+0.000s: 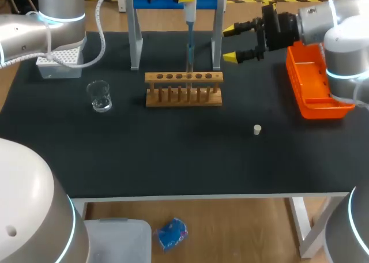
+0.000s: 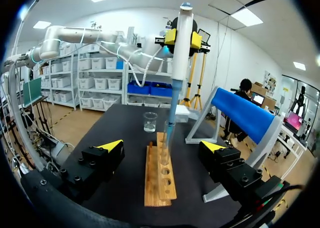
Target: Invert the test tube, pick up the pipette, mount the tip to pipette, aspirate from beaker and dispense into the tube, eject the tip, return the pipette, and cap with the stopper.
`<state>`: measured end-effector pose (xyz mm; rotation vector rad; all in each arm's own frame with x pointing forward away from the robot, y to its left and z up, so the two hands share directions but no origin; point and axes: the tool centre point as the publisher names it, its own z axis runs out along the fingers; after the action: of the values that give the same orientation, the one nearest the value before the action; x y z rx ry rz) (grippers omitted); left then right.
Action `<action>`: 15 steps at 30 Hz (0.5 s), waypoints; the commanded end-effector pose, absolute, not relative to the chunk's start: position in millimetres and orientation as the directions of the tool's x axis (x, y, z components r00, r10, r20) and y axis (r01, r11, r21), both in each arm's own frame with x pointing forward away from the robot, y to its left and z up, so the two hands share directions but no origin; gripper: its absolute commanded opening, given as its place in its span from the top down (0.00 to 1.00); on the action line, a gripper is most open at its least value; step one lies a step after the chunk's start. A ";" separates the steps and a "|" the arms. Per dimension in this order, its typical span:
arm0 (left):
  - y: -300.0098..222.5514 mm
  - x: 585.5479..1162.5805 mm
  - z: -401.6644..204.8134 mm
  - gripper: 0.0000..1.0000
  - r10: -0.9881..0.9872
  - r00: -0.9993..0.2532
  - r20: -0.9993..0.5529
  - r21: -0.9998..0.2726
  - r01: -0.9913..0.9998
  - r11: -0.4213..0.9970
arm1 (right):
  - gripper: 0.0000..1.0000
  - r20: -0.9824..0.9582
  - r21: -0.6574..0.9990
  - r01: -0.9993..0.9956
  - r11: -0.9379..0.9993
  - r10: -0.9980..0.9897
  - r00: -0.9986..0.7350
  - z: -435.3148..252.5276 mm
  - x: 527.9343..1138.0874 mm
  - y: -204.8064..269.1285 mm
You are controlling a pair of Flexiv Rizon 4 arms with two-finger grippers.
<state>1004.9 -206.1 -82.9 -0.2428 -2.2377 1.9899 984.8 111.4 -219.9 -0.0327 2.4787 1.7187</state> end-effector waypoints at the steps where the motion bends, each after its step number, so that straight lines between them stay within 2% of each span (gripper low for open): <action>1: -206.0 1004.1 -83.0 1.00 0.209 -0.978 -0.007 -0.993 0.031 0.113 | 0.00 -0.117 0.890 -0.077 0.449 0.062 -0.991 -175.2 980.8 100.8; 11: -206.0 1004.1 -83.0 1.00 0.209 -0.978 -0.007 -0.993 0.031 0.113 | 0.00 -0.172 0.889 -0.065 0.453 0.199 -0.965 -77.6 986.7 95.2; 15: -206.0 1004.1 -83.0 1.00 0.209 -0.978 -0.007 -0.993 0.031 0.113 | 0.00 -0.186 0.898 -0.087 0.431 0.194 -0.963 -53.5 988.4 104.2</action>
<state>1004.9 -206.1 -82.9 -0.2427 -2.2376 1.9899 994.7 99.7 -70.6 0.0819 2.4239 1.5707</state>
